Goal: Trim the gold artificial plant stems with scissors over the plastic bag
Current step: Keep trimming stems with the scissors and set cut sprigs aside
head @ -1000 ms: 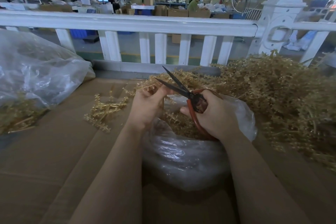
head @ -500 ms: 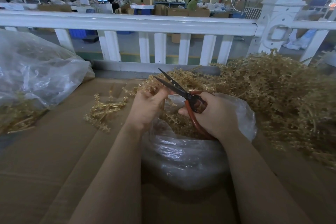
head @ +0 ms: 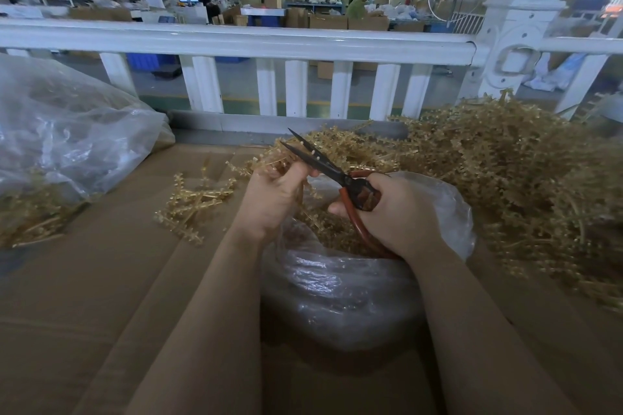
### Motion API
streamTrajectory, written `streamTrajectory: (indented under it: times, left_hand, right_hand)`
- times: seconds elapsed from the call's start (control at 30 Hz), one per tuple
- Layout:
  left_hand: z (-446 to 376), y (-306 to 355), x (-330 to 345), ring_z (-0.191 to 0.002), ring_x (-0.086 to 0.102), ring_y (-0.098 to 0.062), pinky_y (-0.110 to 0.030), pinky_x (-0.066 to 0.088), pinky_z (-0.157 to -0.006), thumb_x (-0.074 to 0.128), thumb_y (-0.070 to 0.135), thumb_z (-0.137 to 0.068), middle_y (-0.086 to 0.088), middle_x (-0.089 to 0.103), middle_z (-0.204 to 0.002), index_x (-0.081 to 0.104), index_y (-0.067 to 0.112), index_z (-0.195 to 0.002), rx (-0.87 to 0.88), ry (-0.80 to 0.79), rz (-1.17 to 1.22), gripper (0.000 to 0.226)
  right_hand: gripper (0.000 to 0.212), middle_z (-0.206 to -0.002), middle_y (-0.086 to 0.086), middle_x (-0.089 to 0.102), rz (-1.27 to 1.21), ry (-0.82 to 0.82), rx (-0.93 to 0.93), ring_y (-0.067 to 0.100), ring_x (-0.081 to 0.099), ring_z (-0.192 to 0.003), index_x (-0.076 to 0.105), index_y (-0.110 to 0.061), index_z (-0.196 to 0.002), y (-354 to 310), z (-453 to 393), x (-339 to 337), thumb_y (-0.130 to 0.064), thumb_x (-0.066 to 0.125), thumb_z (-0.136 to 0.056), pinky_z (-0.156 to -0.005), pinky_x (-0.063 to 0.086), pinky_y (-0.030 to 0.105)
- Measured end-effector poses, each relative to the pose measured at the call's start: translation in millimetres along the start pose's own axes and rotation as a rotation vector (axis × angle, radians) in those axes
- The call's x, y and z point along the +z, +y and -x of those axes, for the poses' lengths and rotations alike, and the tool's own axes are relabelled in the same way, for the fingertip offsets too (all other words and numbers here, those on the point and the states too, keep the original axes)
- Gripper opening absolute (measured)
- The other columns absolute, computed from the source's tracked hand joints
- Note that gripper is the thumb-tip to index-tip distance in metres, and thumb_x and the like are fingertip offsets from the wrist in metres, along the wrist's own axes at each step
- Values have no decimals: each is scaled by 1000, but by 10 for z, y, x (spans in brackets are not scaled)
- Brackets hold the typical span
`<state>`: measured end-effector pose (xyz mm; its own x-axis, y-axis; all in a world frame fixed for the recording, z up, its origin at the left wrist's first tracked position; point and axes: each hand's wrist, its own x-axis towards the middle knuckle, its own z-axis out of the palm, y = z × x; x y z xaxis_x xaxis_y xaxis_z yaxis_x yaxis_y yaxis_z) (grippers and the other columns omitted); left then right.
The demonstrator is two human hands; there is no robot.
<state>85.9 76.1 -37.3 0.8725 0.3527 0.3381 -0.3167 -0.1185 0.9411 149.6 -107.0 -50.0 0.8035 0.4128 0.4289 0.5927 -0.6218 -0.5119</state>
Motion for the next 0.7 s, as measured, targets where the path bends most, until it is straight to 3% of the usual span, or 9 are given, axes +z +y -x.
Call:
streamTrajectory:
  times: [0.17, 0.3, 0.37, 0.47, 0.6, 0.7]
  left_hand:
    - [7, 12, 4, -74, 44, -23, -19, 40, -58, 63, 21, -84, -35, 53, -77, 64, 17, -70, -37, 5, 8, 15]
    - [18, 17, 3, -66, 43, -21, -24, 40, -56, 63, 21, -85, -20, 53, -71, 60, 18, -65, -41, -5, -47, 21]
    - [21, 17, 15, -65, 45, -19, -30, 41, -59, 63, 20, -87, -21, 52, -70, 60, 11, -66, -33, -25, -79, 22]
    - [19, 13, 20, -69, 47, -19, -34, 41, -64, 63, 21, -85, -32, 53, -75, 57, 1, -69, -36, -25, -83, 26]
    - [17, 6, 2, -71, 47, -20, -34, 41, -65, 65, 26, -81, -34, 53, -77, 62, 6, -71, -44, -31, -73, 23]
    - [5, -6, 13, -72, 54, -24, -35, 44, -67, 71, 25, -73, -24, 61, -77, 68, 9, -73, -83, -29, 36, 16]
  right_hand:
    - [58, -56, -18, 54, 1, 13, 8, -3, 52, -57, 53, -35, -67, -6, 8, 1, -92, 52, -58, -49, 31, 19]
    - [60, -75, -22, 63, -3, 10, -7, -4, 57, -74, 62, -39, -90, -12, 9, -9, -91, 55, -61, -58, 39, 17]
    - [65, -82, -22, 65, -12, 21, -12, -2, 58, -79, 65, -39, -98, -24, 12, -15, -91, 53, -61, -62, 40, 15]
    - [65, -81, -22, 64, -2, 31, -15, -3, 57, -77, 65, -38, -97, -37, 17, -23, -91, 52, -62, -62, 40, 13]
    - [66, -79, -19, 66, 1, 28, -8, -2, 59, -77, 67, -35, -95, -33, 23, -15, -91, 52, -62, -65, 46, 16]
    - [65, -77, -21, 66, -40, 26, 10, -3, 59, -76, 66, -35, -93, -39, 34, -22, -90, 53, -62, -66, 47, 16]
